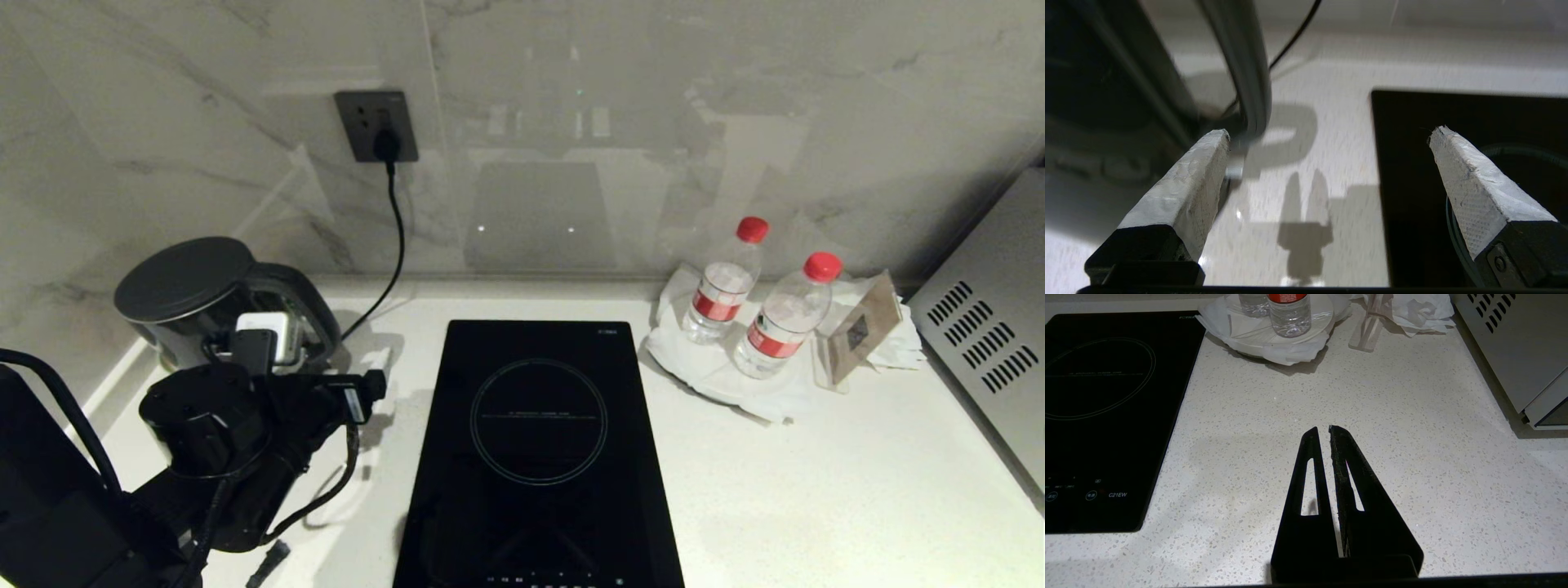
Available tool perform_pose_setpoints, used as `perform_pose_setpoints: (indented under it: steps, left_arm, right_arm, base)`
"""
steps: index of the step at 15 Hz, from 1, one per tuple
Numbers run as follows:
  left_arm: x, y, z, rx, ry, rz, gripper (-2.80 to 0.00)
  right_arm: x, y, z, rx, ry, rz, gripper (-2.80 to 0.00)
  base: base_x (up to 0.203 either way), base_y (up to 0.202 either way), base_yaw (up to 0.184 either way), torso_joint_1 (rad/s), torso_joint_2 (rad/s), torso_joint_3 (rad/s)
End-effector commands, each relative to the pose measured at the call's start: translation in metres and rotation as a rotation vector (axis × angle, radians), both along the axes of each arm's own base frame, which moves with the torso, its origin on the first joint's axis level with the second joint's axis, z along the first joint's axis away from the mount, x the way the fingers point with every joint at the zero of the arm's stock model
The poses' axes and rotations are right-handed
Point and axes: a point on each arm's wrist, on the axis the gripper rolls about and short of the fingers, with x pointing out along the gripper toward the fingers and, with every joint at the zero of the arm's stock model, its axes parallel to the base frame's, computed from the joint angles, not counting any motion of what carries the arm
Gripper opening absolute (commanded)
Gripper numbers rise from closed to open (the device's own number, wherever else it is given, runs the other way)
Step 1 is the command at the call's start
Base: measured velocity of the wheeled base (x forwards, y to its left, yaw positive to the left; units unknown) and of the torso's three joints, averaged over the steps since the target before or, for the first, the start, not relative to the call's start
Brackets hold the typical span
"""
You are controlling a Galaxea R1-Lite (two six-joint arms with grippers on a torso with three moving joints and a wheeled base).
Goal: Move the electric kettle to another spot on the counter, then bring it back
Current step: Pick up the kettle
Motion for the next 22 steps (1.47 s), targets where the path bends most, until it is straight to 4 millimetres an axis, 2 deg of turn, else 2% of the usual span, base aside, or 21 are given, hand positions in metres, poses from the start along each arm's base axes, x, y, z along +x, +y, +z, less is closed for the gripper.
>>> perform_pose_setpoints:
  steps: [1, 11, 14, 22]
  left_arm:
    - [0.009, -0.003, 0.01, -0.018, -0.056, 0.004, 0.0]
    - [0.054, 0.009, 0.019, -0.029, -0.102, 0.092, 0.0]
    - [0.067, 0.012, 0.027, -0.029, -0.11, 0.113, 0.0]
    - [0.076, 0.013, 0.039, -0.032, -0.132, 0.125, 0.0]
  right_arm:
    - [0.0, 0.0, 0.0, 0.0, 0.0, 0.0, -2.8]
    - [0.0, 0.0, 0.0, 0.0, 0.0, 0.0, -2.8]
    - [0.0, 0.0, 0.0, 0.0, 0.0, 0.0, -2.8]
    - [0.0, 0.0, 0.0, 0.0, 0.0, 0.0, -2.8]
  base:
    - [0.0, 0.0, 0.0, 0.0, 0.0, 0.0]
    - [0.0, 0.0, 0.0, 0.0, 0.0, 0.0]
    - [0.0, 0.0, 0.0, 0.0, 0.0, 0.0]
    - [0.0, 0.0, 0.0, 0.0, 0.0, 0.0]
